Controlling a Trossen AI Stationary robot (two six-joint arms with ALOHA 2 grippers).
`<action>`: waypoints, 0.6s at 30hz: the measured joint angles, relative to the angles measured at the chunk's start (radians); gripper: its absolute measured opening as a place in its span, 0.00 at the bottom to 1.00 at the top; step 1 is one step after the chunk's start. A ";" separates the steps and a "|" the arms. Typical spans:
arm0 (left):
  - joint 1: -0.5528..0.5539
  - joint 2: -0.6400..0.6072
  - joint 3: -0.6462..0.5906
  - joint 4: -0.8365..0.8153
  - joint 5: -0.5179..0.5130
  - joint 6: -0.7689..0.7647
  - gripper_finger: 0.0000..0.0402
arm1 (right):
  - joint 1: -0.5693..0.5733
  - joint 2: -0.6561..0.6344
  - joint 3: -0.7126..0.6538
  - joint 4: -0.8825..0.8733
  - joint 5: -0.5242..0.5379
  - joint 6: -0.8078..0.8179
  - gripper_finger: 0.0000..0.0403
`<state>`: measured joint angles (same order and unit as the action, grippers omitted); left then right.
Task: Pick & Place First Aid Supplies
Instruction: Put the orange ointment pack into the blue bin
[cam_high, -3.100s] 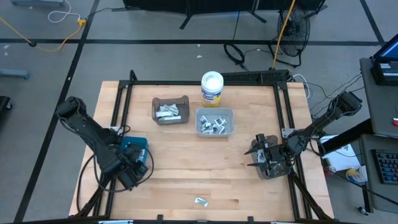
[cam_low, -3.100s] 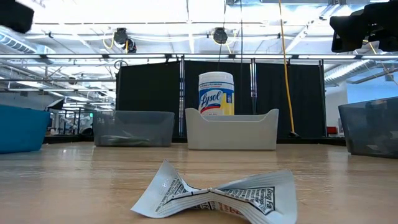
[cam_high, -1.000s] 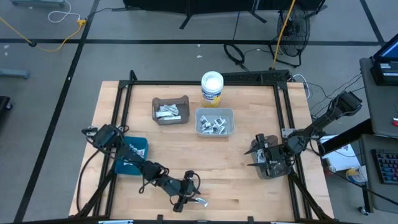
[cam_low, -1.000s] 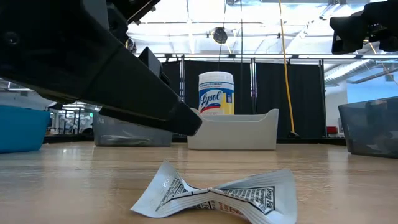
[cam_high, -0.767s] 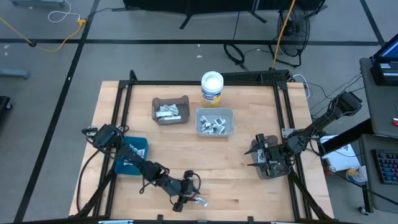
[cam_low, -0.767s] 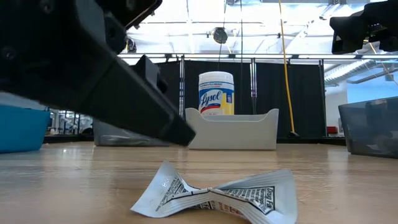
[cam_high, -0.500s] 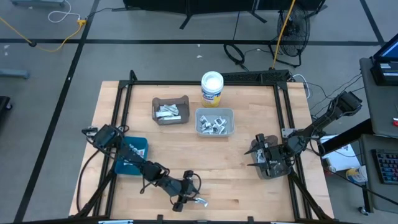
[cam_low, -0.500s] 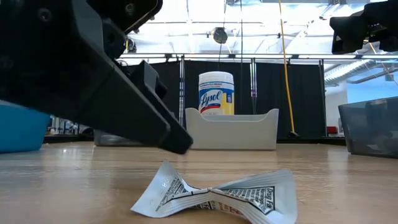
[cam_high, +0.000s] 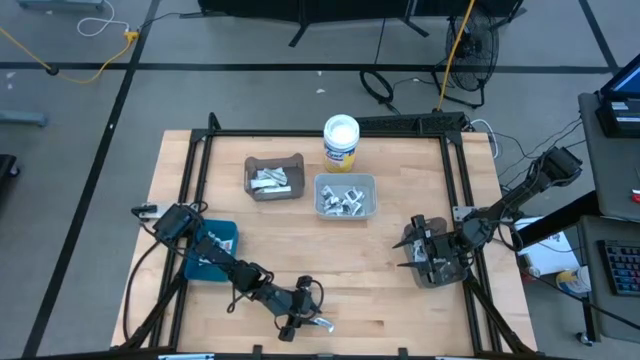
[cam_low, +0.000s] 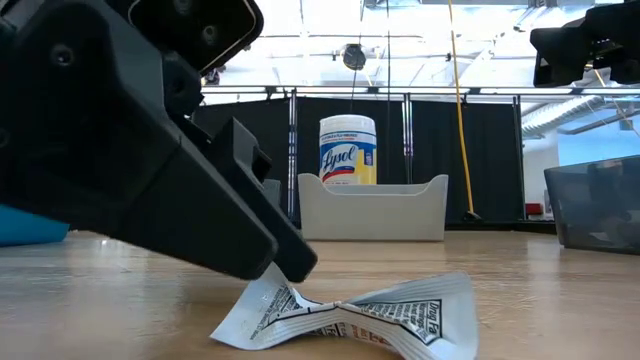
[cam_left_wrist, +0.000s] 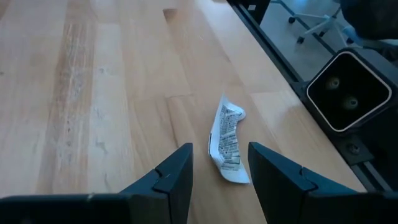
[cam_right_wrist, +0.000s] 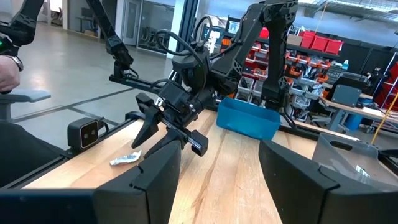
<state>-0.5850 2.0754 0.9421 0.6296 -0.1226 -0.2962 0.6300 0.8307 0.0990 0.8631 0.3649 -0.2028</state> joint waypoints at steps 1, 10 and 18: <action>0.000 0.000 0.000 0.000 0.000 0.000 0.39 | 0.000 0.000 0.000 0.000 0.000 0.000 0.53; -0.001 0.009 0.000 0.005 0.001 0.006 0.39 | 0.000 0.000 0.000 0.000 0.000 0.000 0.53; -0.001 0.031 0.000 0.028 0.017 -0.001 0.39 | 0.000 0.000 0.000 0.000 0.000 0.000 0.53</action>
<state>-0.5860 2.1063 0.9424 0.6577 -0.1053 -0.2968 0.6296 0.8303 0.0990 0.8631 0.3648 -0.2028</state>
